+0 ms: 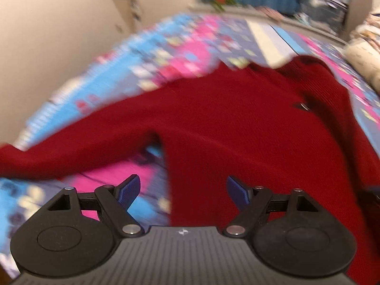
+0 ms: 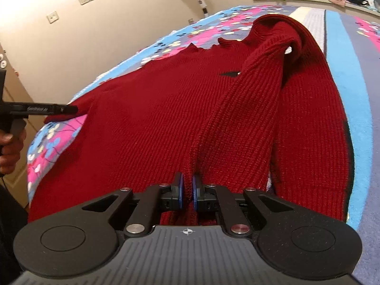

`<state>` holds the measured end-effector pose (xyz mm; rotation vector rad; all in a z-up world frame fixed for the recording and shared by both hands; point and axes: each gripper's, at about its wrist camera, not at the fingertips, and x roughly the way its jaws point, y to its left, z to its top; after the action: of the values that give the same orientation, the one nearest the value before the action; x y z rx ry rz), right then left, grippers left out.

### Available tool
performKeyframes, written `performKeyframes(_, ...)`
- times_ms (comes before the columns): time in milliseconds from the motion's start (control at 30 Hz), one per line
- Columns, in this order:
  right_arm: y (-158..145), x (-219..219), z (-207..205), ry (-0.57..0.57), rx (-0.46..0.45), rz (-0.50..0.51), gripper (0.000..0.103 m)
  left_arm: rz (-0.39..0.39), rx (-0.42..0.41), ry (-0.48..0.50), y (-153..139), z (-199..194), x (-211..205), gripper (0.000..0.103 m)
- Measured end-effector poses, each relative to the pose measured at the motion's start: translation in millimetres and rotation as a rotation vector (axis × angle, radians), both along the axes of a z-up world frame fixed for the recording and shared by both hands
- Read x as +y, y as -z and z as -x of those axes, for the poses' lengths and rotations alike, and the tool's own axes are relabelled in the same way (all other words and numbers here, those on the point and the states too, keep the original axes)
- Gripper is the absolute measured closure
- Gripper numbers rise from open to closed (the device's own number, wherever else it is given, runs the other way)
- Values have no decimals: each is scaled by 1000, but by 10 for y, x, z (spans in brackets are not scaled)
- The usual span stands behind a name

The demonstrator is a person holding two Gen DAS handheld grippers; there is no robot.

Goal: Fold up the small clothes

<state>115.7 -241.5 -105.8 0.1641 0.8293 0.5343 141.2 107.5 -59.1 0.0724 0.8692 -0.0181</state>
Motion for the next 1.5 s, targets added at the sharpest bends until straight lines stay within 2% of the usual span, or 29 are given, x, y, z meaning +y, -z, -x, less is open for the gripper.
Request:
performKeyframes(33,-26,-11,-15,16,6,-4,91,2,42,23,66,-26,-34,19)
performKeyframes(133,-213,-147,-46,99,-24,-49,88,-83,213,89,376,-92,-150,16)
performKeyframes(200,-398,-334,-38,211,-90,-55,85,-86,214,95,397,-101,-150,14)
performKeyframes(267,-513,-576,-62,332,-126,-66,76,-51,227,79,410,-124,-111,14)
performKeyframes(333,-478,-851,-135,488,-100,-38,71,-42,234,75,414,-143,-96,14)
performKeyframes(400,-316,-1061,-237,587,-13,2,66,-62,227,89,414,-140,-121,13)
performKeyframes(467,-109,-1146,-322,597,84,11,65,-74,221,99,414,-137,-142,13)
performKeyframes(533,68,-1113,-372,557,150,-4,61,-71,222,99,417,-134,-120,13)
performKeyframes(567,117,-1062,-383,529,158,9,57,-69,222,100,419,-134,-116,13)
performKeyframes(633,127,-893,-352,479,111,116,54,-70,221,103,431,-137,-98,12)
performKeyframes(700,112,-788,-336,457,91,181,63,-77,218,103,447,-145,-87,10)
performKeyframes(767,69,-787,-325,465,90,184,92,-83,216,105,446,-141,-93,9)
performKeyframes(933,-199,-925,-362,450,28,207,96,-88,211,113,450,-140,-83,9)
performKeyframes(1033,-413,-1360,-498,451,-11,244,96,-78,213,101,458,-141,-66,9)
performKeyframes(1067,-460,-1563,-594,496,-41,277,95,-73,216,92,457,-139,-59,9)
performKeyframes(1100,-520,-1785,-621,596,-90,349,95,-71,217,85,457,-136,-56,9)
performKeyframes(1167,-584,-2154,-589,899,-237,594,85,-80,213,83,452,-127,-63,9)
performKeyframes(1200,-601,-2338,-525,1023,-289,641,85,-87,210,86,448,-123,-76,9)
performKeyframes(1233,-616,-2513,-465,1072,-280,566,85,-93,208,92,445,-124,-85,9)
performKeyframes(1267,-621,-2686,-401,1096,-239,422,85,-96,208,96,446,-126,-91,9)
performKeyframes(1333,-526,-2971,-280,1118,-141,73,85,-91,210,100,449,-139,-86,9)
performKeyframes(1367,-451,-3042,-262,1114,-96,-40,85,-88,212,99,452,-145,-82,9)
performKeyframes(1433,-254,-3110,-270,1101,-8,-219,84,-86,213,95,455,-148,-82,8)
performKeyframes(1467,-174,-3113,-290,1100,22,-279,76,-88,212,96,454,-144,-84,8)
performKeyframes(1500,-78,-3107,-348,1091,57,-341,73,-90,210,98,454,-141,-87,8)
